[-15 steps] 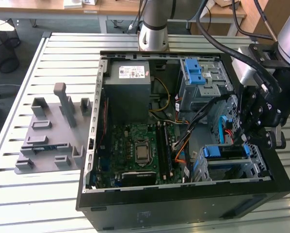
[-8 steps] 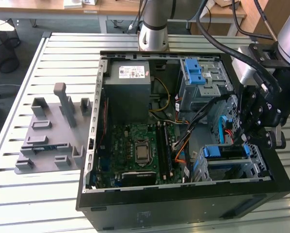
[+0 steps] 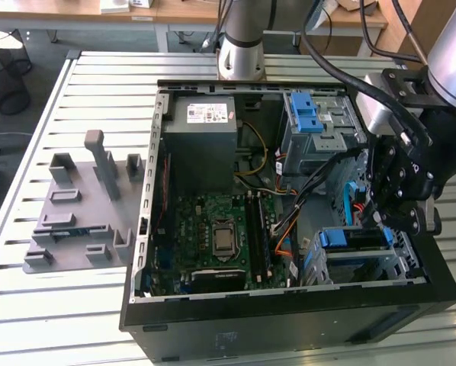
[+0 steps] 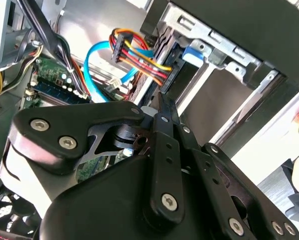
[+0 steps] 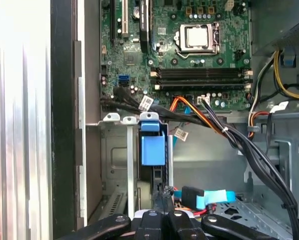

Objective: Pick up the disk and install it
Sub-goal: 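Insert the second disk wire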

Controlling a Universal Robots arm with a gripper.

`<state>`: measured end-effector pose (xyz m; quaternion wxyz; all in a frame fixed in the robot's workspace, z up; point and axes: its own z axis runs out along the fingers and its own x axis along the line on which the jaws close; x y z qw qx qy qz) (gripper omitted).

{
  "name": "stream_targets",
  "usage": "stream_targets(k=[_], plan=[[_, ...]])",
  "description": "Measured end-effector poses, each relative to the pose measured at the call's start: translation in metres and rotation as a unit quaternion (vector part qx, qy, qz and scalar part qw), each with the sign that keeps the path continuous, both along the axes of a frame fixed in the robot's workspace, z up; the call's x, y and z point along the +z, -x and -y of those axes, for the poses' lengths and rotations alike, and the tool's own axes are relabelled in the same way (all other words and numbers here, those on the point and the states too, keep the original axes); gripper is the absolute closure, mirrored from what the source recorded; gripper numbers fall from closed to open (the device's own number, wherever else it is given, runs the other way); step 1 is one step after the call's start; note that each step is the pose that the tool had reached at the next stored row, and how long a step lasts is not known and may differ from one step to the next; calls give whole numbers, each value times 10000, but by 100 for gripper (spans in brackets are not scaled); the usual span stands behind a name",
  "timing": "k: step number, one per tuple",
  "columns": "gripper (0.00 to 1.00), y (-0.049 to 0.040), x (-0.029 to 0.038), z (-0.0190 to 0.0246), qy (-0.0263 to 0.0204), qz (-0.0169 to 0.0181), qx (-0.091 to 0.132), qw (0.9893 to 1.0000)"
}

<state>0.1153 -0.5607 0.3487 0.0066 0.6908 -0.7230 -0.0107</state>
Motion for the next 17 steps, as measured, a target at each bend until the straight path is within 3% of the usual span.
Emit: stream_targets(k=[10, 13, 17], plan=[[89, 123, 4, 1, 1, 2, 0, 10000], [89, 127, 52, 0, 0, 2, 0, 10000], [89, 129, 166, -2, 1, 2, 0, 10000]])
